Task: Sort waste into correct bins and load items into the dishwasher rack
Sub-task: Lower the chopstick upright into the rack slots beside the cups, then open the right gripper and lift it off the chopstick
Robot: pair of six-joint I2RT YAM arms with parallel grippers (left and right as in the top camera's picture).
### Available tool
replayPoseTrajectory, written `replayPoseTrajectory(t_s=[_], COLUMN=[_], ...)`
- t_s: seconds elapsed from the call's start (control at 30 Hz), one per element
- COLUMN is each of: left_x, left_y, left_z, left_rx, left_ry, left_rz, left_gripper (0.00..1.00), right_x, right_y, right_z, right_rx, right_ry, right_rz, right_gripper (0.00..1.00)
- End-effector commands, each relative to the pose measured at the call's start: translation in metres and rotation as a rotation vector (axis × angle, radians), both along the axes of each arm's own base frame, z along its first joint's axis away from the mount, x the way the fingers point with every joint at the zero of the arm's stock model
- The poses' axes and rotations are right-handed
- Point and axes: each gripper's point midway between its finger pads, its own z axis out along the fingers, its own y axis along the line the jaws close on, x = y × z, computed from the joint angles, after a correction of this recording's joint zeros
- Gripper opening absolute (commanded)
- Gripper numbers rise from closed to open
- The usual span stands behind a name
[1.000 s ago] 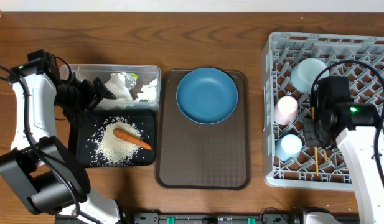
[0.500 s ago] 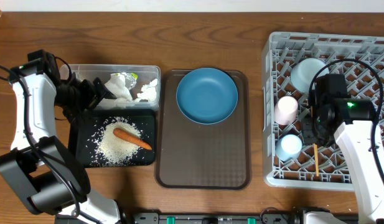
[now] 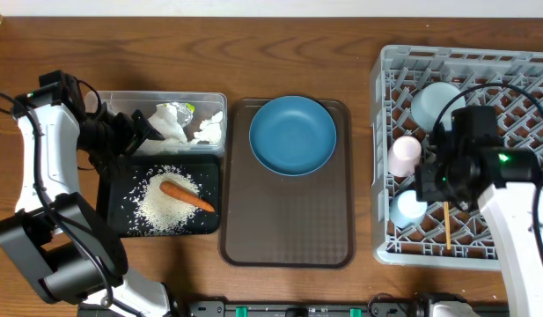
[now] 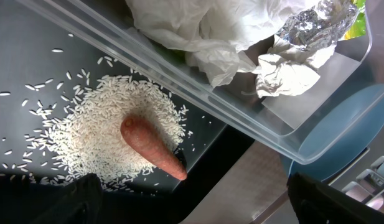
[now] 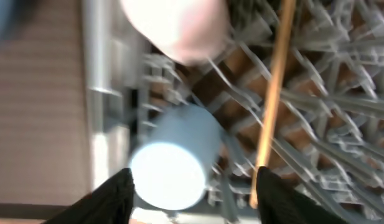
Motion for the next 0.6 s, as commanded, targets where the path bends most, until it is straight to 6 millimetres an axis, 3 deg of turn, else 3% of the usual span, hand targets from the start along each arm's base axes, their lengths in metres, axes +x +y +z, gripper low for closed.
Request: replayPoseTrajectory(t_s=[0.0,0.03,0.57], left_x=[0.002,0.002,0.002], left_y=[0.003,0.003,0.003], left_z=[0.009,0.009,0.009], left_rx=[0.019,0.019,0.019], left_ry=[-0.024,-0.024,-0.024], left_rz=[-0.003,-0.003,-0.003], left_gripper=[0.98,0.98,0.98], right_x=[0.010,0.012,0.010], right_y=[0.025,0.025,0.025], right_z=[0.032,0.036,0.042], right_rx=[0.148,0.147,0.146], right_ry=[-0.134,-0.155,-0.182], right_rz=[0.044,0.046,0.048], right_gripper=[0.78,0.99,0.99])
